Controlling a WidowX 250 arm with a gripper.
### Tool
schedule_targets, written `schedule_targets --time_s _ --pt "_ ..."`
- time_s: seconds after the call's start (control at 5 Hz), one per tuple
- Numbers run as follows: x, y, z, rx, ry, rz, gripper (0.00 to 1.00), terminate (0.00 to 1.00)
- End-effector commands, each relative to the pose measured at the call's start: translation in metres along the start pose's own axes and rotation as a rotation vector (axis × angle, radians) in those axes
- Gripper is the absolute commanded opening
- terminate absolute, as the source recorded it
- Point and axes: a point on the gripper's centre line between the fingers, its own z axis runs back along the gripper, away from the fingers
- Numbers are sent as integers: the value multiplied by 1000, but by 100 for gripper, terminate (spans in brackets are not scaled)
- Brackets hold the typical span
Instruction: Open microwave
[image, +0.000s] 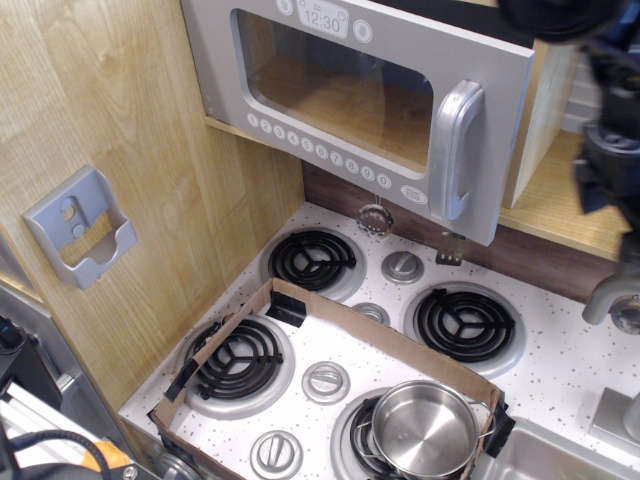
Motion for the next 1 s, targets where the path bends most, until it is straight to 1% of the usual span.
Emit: schedule_targets --time_s 0.0,0.2,0.4,0.6,0.8 --pt "-17 18 24 91 -10 52 100 0" --pt "-33 14 25 100 27 149 100 0" --pt "-54 4 33 137 81 291 100 0" --pt "-71 -7 45 149 113 398 100 0" --pt "-92 -13 58 100 161 584 100 100"
